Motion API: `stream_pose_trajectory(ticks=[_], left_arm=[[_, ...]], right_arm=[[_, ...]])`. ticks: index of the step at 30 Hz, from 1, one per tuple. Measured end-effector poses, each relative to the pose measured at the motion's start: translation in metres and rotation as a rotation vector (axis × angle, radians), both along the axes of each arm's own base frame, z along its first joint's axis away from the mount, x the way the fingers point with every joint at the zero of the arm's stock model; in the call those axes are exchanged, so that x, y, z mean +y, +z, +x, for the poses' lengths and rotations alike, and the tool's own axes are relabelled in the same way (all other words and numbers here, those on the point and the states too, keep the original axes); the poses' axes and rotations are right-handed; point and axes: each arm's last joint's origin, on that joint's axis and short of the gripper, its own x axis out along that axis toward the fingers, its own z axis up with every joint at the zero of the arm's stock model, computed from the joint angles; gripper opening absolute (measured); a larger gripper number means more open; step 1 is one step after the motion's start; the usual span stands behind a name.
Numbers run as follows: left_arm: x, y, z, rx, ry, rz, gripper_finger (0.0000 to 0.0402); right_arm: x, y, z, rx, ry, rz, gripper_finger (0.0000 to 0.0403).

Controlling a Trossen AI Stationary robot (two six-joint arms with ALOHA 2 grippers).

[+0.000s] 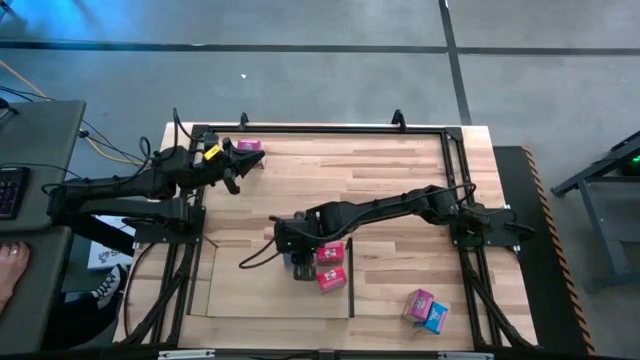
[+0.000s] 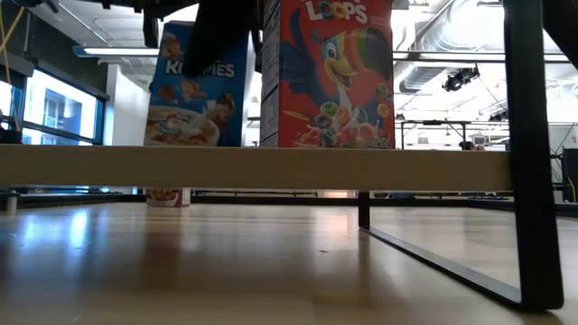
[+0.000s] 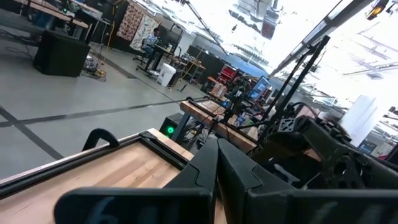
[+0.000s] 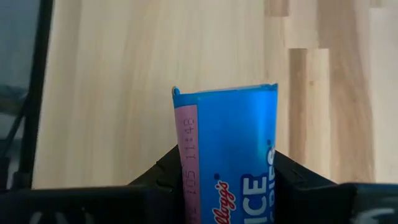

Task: Stack cereal on shelf
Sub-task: Put the top blue cereal box on the shelf

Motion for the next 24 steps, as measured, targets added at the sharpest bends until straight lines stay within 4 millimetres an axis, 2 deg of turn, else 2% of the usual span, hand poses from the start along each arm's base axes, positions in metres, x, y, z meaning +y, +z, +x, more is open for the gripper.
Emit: stream_pose_trajectory(ticks=[6, 17, 20, 24], left_arm=[[0.0000, -0.0003, 0.0000, 0.003, 0.001, -0.001, 0.0000], [0.0001, -0.0003, 0.0000, 0.003, 0.001, -0.001, 0.0000], [0.0001, -0.0003, 0.0000, 0.003, 0.001, -0.001, 0.0000], [0.0001, -0.0003, 0.0000, 0.003, 0.001, -0.001, 0.0000]], right_arm=[[-0.0006, -0.0019, 0.0006, 0.013, -0.067, 0.016, 0.0114], [-0.0001, -0.0019, 0.0005, 0.020, -0.091, 0.039, 0.0116], [-0.0001, -0.0019, 0.0005, 0.021, -0.093, 0.040, 0.0128], [0.0021, -0.0018, 0.0002, 0.023, -0.090, 0.053, 0.0164]])
